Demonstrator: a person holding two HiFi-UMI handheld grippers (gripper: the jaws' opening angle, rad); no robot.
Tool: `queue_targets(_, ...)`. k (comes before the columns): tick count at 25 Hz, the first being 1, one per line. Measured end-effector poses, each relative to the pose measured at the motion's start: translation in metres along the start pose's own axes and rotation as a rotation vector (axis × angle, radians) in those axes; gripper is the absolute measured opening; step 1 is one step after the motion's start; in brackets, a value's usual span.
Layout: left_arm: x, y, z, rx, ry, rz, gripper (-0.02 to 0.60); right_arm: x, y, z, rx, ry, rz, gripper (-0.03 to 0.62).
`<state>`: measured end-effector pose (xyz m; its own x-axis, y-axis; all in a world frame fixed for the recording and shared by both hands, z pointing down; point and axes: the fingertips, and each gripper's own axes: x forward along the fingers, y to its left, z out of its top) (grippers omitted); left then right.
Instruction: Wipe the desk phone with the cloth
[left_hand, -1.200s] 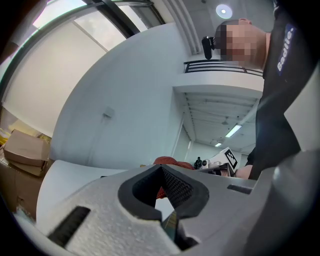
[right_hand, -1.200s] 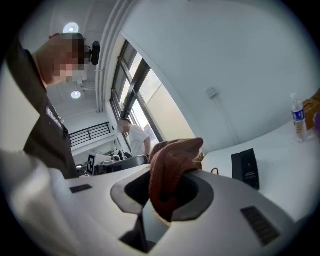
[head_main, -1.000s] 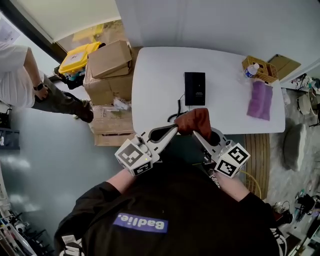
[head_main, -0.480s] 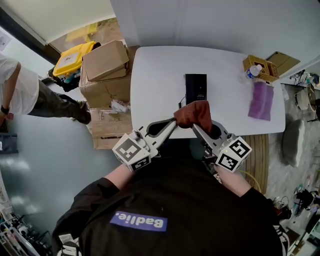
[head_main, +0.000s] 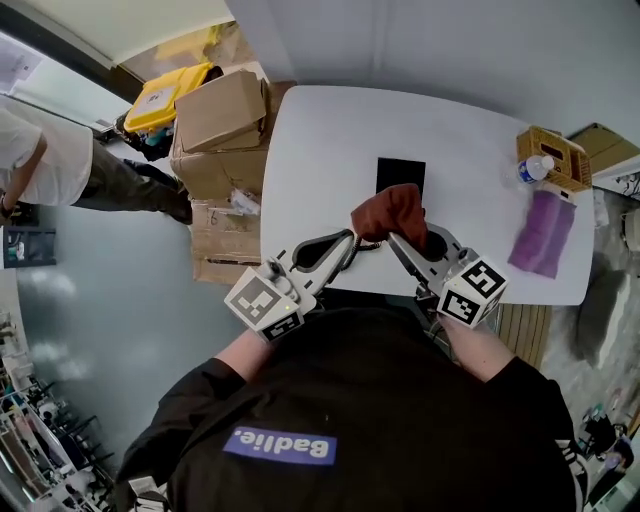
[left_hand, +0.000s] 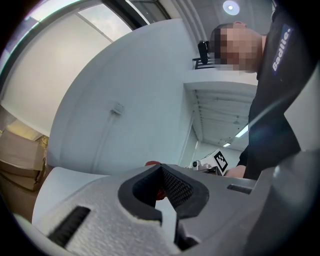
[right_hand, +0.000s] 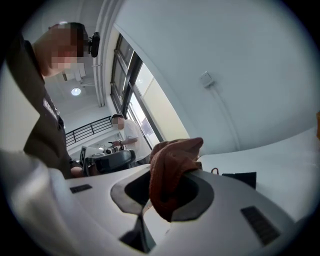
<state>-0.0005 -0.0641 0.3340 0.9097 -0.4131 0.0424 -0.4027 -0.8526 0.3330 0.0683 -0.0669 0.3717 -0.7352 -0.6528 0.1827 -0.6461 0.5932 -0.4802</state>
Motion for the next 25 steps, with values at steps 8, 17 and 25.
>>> queue_targets(8,0.044,0.015,-0.005,-0.004,-0.014,0.088,0.006,0.028,-0.075,-0.024,-0.013,0.094,0.050,0.094)
queue_targets(17,0.053,0.026,-0.007,-0.034,-0.016,0.152,0.006,0.075,-0.143,-0.053,0.018,0.169,-0.010,0.094)
queue_targets(25,0.049,0.035,-0.017,-0.052,0.026,0.217,0.006,0.086,-0.186,-0.074,0.052,0.205,-0.067,0.094)
